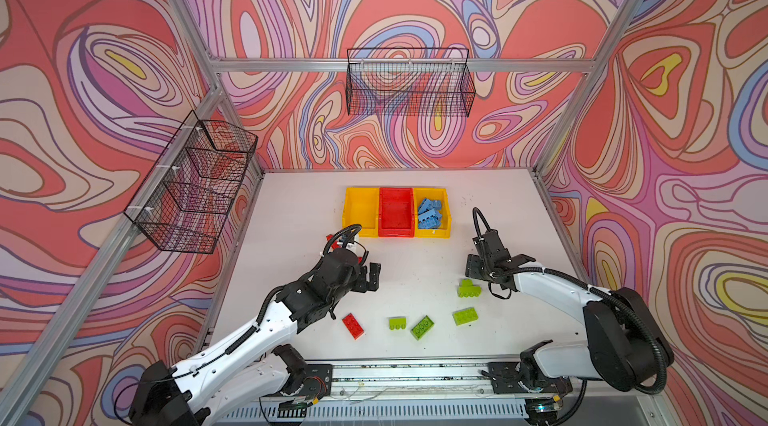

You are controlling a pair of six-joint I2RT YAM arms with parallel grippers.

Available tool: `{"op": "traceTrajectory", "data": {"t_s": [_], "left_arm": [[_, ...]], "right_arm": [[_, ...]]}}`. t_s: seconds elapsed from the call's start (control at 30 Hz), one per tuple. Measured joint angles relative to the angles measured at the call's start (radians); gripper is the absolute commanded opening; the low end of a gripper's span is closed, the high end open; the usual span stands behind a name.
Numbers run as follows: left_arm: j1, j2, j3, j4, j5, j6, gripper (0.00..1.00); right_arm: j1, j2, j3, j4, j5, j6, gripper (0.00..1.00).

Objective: Sort the legos into containers by color
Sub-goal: 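Grasp a lime-green brick with the right gripper while the left arm withdraws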

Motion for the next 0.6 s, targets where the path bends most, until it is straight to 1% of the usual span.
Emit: {"op": "traceTrajectory", "data": {"t_s": [0.07,0.27,0.43,0.6], "left_arm": [[0.0,-0.017,-0.008,-0.013,-0.006,-0.003,1.0],[0.0,-0.048,-0.019,-0.033,-0.015,-0.007,1.0],[0.0,-0.063,-0.039,-0.045,-0.015,-0.018,1.0],[0.0,-0.063,-0.04,-0.054,-0.015,-0.019,1.0]], "right_arm": [[0.0,0.024,0.003,0.01,-0.01,-0.005,0.69],[0.0,0.084,0.02,0.015,-0.027,-0.013,0.55],[0.0,0.092,0.025,0.01,-0.022,-0.016,0.38],[0.002,0.089,0.063,-0.031,-0.021,-0.016,0.37]]}}
